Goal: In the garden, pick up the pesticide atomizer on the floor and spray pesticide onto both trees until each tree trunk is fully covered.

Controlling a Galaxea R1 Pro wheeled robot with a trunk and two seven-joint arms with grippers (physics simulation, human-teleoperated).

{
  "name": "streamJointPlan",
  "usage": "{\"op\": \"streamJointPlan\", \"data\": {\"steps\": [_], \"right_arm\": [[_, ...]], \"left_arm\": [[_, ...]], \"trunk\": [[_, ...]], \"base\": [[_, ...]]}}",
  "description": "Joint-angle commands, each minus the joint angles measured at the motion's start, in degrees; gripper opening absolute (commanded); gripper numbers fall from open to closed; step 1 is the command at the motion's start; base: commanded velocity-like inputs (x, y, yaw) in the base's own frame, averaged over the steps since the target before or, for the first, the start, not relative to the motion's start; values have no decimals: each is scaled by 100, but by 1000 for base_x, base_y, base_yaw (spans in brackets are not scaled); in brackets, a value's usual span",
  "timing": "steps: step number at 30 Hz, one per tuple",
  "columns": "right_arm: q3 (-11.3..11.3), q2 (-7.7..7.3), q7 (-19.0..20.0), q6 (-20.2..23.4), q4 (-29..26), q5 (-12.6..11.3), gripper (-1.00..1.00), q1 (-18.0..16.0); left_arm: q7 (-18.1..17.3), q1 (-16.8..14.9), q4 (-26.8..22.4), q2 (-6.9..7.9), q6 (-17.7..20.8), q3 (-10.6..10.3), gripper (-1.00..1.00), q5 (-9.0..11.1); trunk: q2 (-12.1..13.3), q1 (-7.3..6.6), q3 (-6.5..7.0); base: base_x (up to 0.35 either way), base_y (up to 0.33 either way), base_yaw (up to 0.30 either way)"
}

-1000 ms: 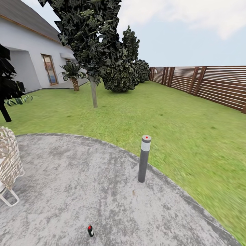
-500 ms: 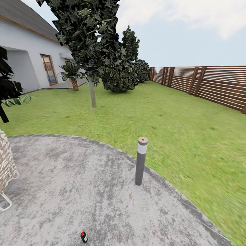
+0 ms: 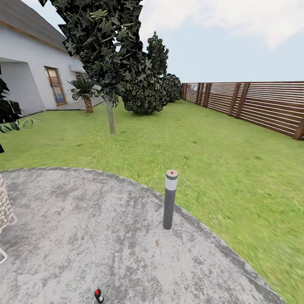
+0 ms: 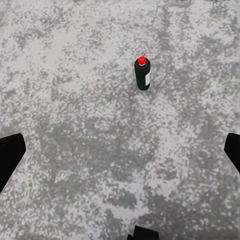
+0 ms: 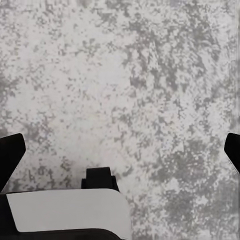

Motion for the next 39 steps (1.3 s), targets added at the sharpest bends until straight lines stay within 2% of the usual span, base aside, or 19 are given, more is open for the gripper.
{"op": "streamJointPlan", "data": {"steps": [1, 3, 5, 10, 13, 15, 18, 19, 20, 21, 22, 23, 24, 25, 27, 28, 32, 35, 39], "right_arm": [[2, -27, -34, -26, -28, 4, 100, -5], [-1, -178, -94, -42, -233, 8, 100, -16], [-6, -435, -227, -48, -639, 11, 100, -24], [-26, -1309, -885, -47, -1531, -8, 100, -34], [-33, -1733, -1319, -53, -1757, -11, 100, -36], [-36, -2185, -1789, -58, -1907, 0, 100, -38], [-34, -2445, -1977, -61, -1967, 11, 100, -38], [-37, -3015, -2150, -66, -2011, 18, 100, -38], [-43, -3170, -2171, -66, -2013, 9, 100, -38], [-80, -3464, -2204, -64, -2007, -12, 100, -39], [-558, -3918, -2244, -62, -1987, -37, 100, -39], [-810, -3999, -2247, -61, -1984, -37, 100, -39], [-916, -4028, -2247, -61, -1983, -37, 100, -39], [-1168, -4096, -2243, -61, -1980, -36, 100, -39], [-1232, -4113, -2242, -61, -1979, -36, 100, -39], [-1273, -4124, -2239, -61, -1979, -36, 100, -39], [-1318, -4135, -2239, -65, -1978, -36, 100, -39], [-1346, -4146, -2234, -68, -1978, -32, 100, -39], [-1358, -4151, -2231, -69, -1978, -21, 100, -39]], "left_arm": [[-11, -3, 2, -1, -24, -2, 100, 48], [-11, -3, -2, -2, -26, -7, 100, 51], [-11, -3, -5, -3, -27, -10, 100, 54], [-11, -3, -13, -4, -33, -7, 100, 57], [-11, -3, -17, -4, -35, -10, 100, 59], [-11, -3, -22, -4, -38, -16, 100, 64], [-11, -3, -26, -4, -42, -20, 100, 66], [-11, -3, -31, -11, -47, -22, 100, 67], [-11, -3, -34, -19, -52, -22, 100, 67], [-11, -3, -45, -49, -68, -28, 100, 67], [-2, -3, -560, -163, -101, -41, 100, 58], [3, -3, -978, -188, -95, -41, 100, 52], [5, -3, -1209, -199, -92, -41, 100, 48], [11, -11, -2405, -233, -1, -46, 100, -36], [14, -39, -2988, -260, 172, -47, 100, -162], [18, -131, -3434, -283, 411, -48, 100, -322], [21, -442, -3852, -337, 720, -49, 100, -567], [23, -765, -3654, -395, 755, -50, 100, -675], [24, -1120, -3302, -420, 511, -31, 100, -731]], "trunk": [[-3, 0, -5], [-3, 0, -5], [-3, 0, -5], [-3, 0, -5], [-3, 0, -5], [-3, 0, -5], [-3, 0, -5], [-3, 0, -5], [-3, 0, -5], [-3, 0, -5], [-3, 0, -5], [-3, 0, -5], [-3, 0, -5], [-3, 0, -5], [-43, 22, -23], [-83, 44, -41], [-243, 131, -113], [-364, 197, -167], [-524, 285, -239]], "base": [[2, -4, -17], [1, -3, -12], [1, -2, -8], [0, -1, -4], [0, 0, -1], [0, 0, 0], [0, 0, 0], [0, 0, 0], [0, 0, 0], [0, 0, 0], [0, 0, 0], [0, 0, 0], [0, 0, 0], [0, 0, 0], [0, 0, 0], [0, 0, 0], [0, 0, 0], [0, 0, 0], [0, 0, 0]]}}
